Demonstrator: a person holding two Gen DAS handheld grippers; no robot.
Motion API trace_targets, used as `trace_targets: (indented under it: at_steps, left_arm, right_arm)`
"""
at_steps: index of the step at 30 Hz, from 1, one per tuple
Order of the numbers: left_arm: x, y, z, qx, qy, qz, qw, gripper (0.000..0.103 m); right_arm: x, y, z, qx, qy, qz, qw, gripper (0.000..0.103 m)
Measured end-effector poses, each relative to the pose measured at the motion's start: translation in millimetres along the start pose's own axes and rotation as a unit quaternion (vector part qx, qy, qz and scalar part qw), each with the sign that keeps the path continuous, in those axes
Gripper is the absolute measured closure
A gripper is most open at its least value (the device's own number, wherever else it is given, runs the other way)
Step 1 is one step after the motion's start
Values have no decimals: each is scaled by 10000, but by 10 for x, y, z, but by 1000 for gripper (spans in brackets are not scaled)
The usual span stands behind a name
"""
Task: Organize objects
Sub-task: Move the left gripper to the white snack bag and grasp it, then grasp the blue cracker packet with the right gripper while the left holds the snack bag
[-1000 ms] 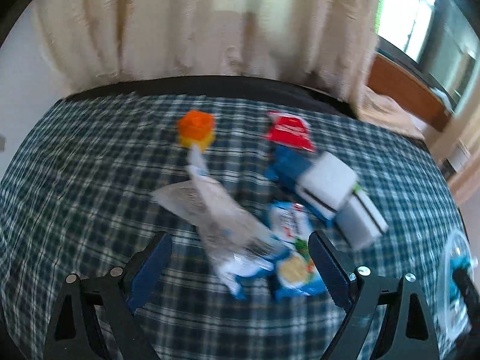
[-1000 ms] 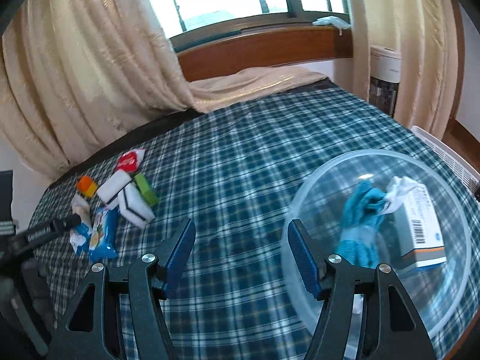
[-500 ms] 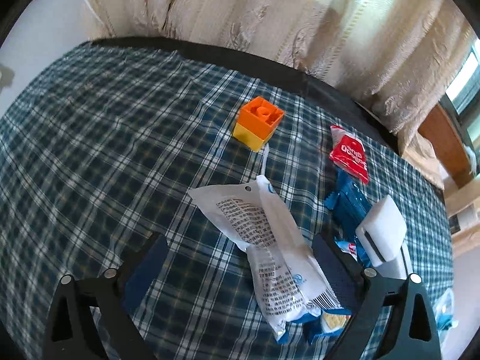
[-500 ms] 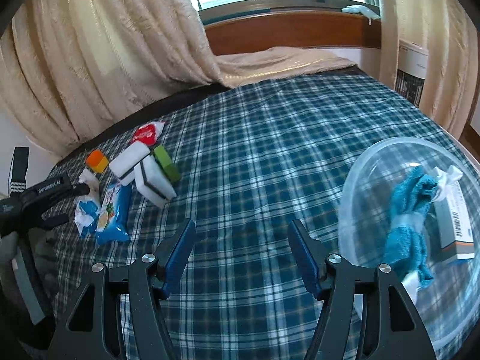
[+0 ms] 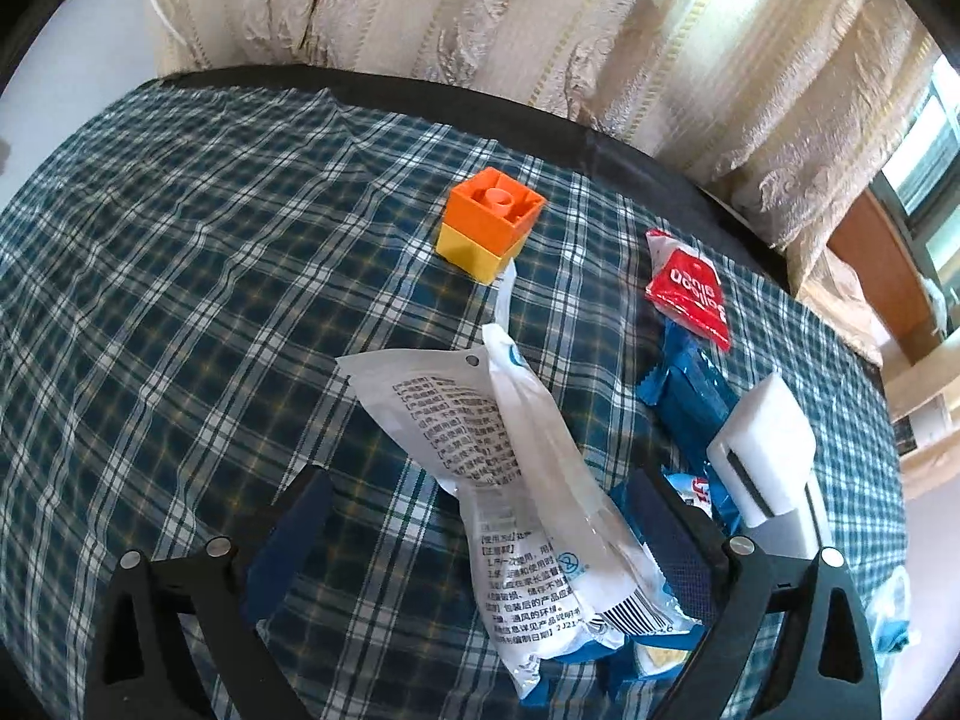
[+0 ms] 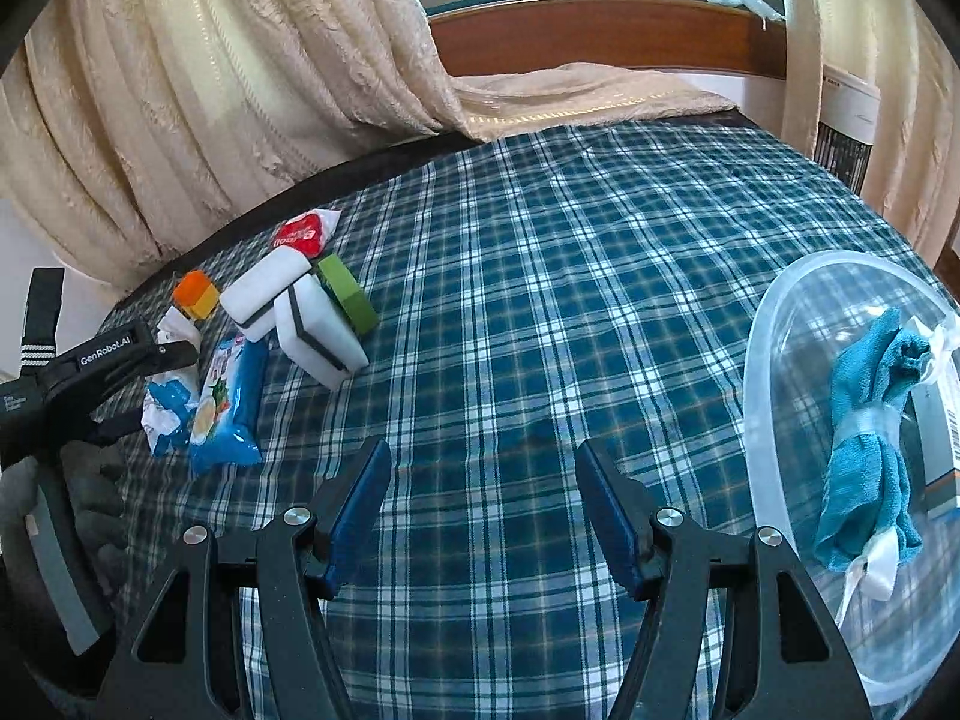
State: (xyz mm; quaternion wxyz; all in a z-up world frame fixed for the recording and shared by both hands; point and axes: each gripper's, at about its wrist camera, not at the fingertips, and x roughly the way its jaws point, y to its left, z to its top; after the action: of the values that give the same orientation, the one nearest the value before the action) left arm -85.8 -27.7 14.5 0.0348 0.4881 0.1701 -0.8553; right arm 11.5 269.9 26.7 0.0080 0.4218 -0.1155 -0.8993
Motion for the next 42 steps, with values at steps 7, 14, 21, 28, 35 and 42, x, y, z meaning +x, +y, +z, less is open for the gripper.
trace_targets:
  at_steps: [7, 14, 21, 28, 35, 42]
  left_arm:
    - [-13, -53, -17, 301, -36, 44, 9995, 27]
    - [-41, -80, -45, 443, 45, -16, 9990, 52]
    - [-193, -79, -80, 593, -130, 107, 9981, 52]
    - [-424, -36, -137, 903, -491, 308, 9942, 52]
    - [-548, 60, -184, 974, -637, 277, 9928, 52]
    - [-535, 152, -177, 919, -656, 250, 9933, 52]
  right_arm:
    - [15, 33, -24, -6, 32, 17, 10000, 37]
    - [6, 120, -84, -120, 58, 66, 9999, 37]
    - [5, 235, -120, -263, 113, 160, 9995, 38]
    - [74, 491, -100, -557, 231, 421, 9973, 37]
    - [205, 948, -1, -1069, 248, 760, 9911, 38]
    - [443, 1353, 60, -1490, 377, 928, 9837, 37]
